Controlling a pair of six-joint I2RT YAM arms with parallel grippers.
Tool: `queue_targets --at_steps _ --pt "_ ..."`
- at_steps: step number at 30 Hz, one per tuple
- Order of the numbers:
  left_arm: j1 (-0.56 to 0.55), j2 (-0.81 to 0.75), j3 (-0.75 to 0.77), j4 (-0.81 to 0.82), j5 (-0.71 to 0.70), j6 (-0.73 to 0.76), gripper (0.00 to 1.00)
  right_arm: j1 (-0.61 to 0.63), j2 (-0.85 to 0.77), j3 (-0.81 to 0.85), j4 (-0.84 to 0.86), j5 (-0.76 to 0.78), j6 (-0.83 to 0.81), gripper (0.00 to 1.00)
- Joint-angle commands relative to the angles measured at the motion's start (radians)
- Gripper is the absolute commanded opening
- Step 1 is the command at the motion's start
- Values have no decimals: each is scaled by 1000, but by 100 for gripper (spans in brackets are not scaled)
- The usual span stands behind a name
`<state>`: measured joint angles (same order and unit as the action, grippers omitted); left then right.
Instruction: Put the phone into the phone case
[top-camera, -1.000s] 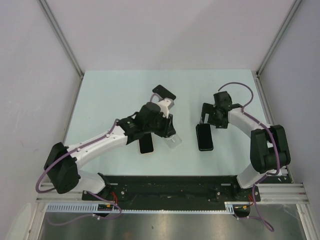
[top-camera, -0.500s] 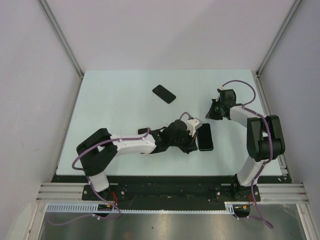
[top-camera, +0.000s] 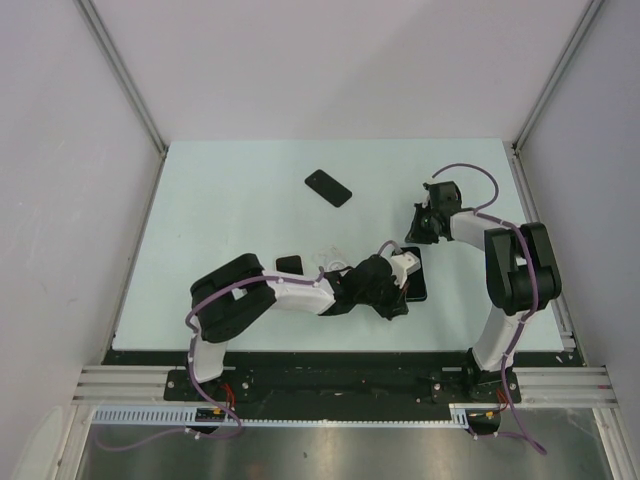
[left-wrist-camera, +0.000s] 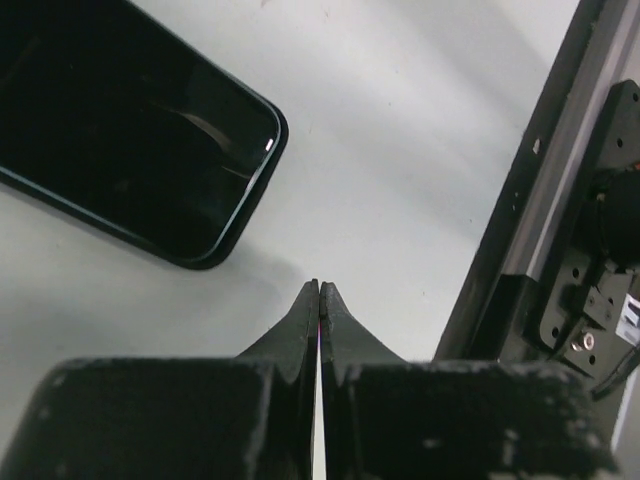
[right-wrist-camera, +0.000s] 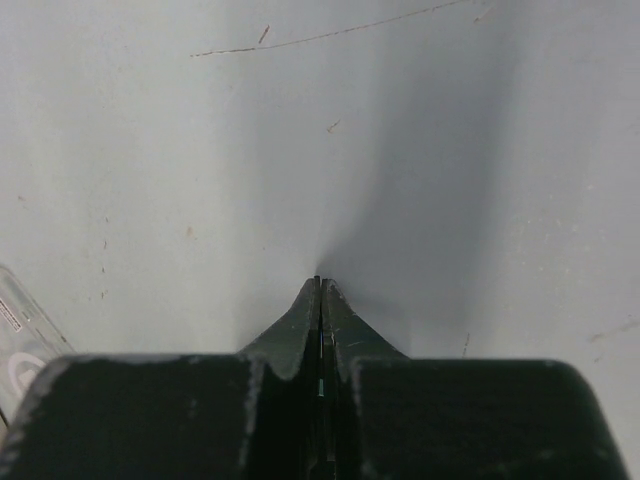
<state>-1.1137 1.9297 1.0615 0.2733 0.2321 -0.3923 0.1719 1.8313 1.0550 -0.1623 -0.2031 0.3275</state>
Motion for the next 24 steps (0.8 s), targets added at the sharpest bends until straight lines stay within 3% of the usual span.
queue_targets --at_steps 1,15,24 --pt "-17 32 80 17 -69 -6 0 -5 3 34 -32 19 -39 2" --pt "-28 86 104 -23 -149 -36 0 -9 26 33 -74 -7 -62 3" --pt "-29 144 179 -161 -327 -100 0 -12 28 33 -129 -13 -56 3"
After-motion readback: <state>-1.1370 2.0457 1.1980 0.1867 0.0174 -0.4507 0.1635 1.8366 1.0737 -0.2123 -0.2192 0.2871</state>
